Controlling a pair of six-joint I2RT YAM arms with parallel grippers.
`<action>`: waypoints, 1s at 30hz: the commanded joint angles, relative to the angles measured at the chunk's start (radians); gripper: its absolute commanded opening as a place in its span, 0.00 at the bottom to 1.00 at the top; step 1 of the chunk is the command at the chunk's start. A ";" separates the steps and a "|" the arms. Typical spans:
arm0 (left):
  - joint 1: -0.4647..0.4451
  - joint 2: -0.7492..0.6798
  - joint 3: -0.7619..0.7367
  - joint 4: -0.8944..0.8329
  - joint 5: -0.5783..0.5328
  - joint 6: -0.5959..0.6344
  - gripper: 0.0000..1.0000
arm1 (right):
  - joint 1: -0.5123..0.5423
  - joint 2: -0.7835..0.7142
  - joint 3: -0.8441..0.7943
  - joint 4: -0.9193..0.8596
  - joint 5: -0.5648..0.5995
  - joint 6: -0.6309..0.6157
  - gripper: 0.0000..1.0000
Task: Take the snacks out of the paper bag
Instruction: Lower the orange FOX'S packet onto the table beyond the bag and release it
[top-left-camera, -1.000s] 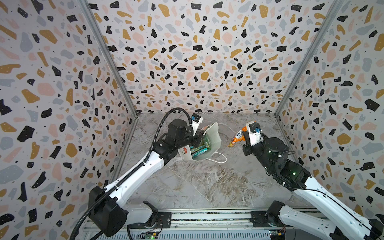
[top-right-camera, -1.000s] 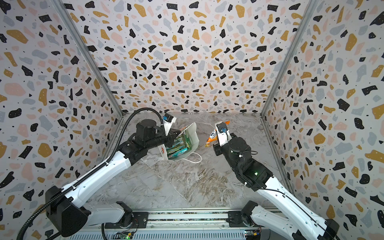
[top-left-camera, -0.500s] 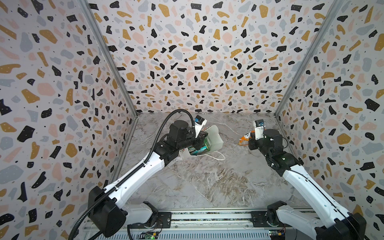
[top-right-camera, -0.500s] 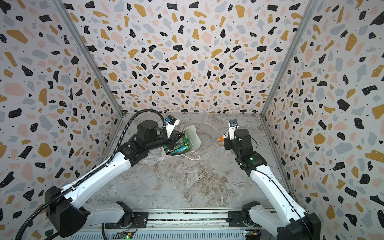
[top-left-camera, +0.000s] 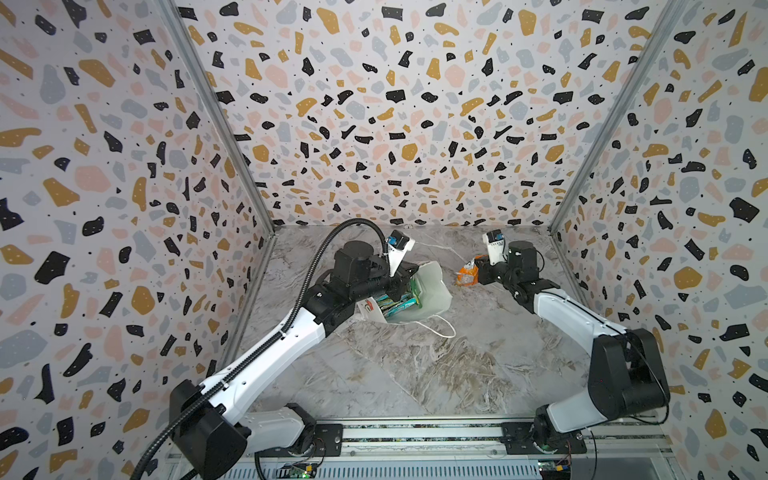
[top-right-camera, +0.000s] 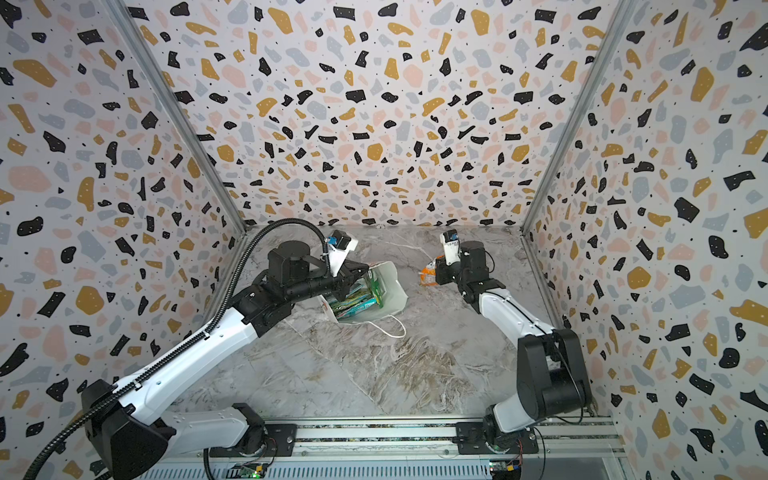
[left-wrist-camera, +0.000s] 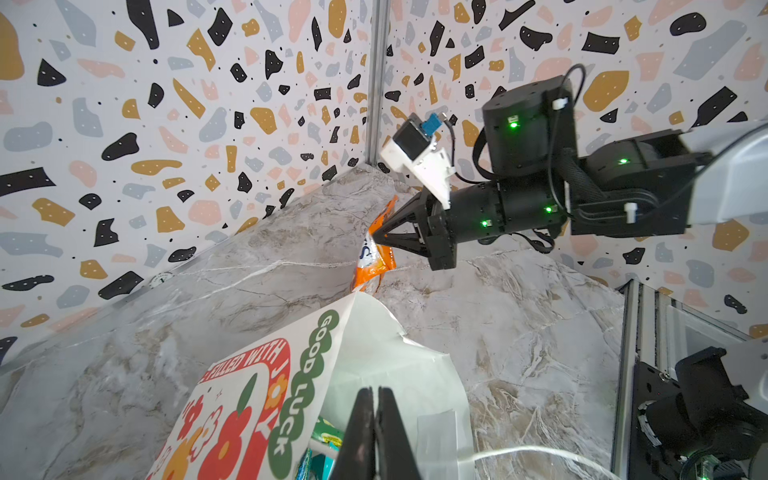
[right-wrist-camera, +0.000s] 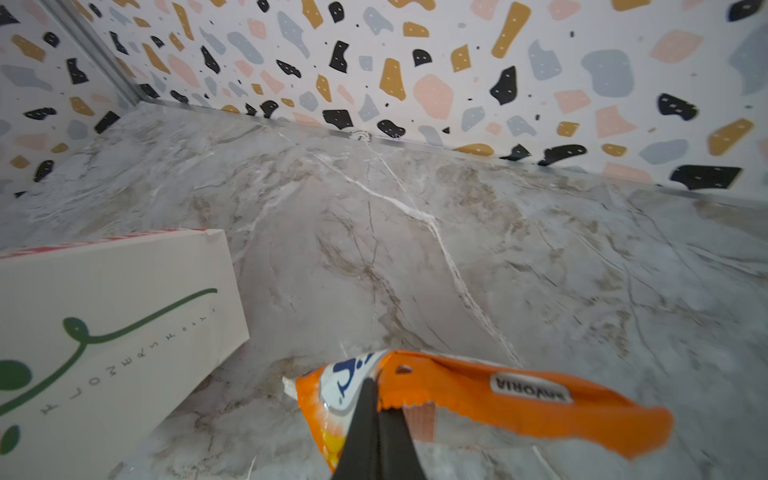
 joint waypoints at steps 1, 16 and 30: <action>-0.011 -0.014 0.007 0.041 0.012 0.010 0.00 | -0.007 0.040 0.115 0.133 -0.153 -0.001 0.00; -0.025 -0.014 0.008 0.037 0.007 0.017 0.00 | -0.151 0.223 0.031 0.143 -0.270 0.004 0.00; -0.043 0.001 0.012 0.022 -0.012 0.026 0.00 | -0.205 0.279 -0.025 0.053 -0.175 -0.014 0.00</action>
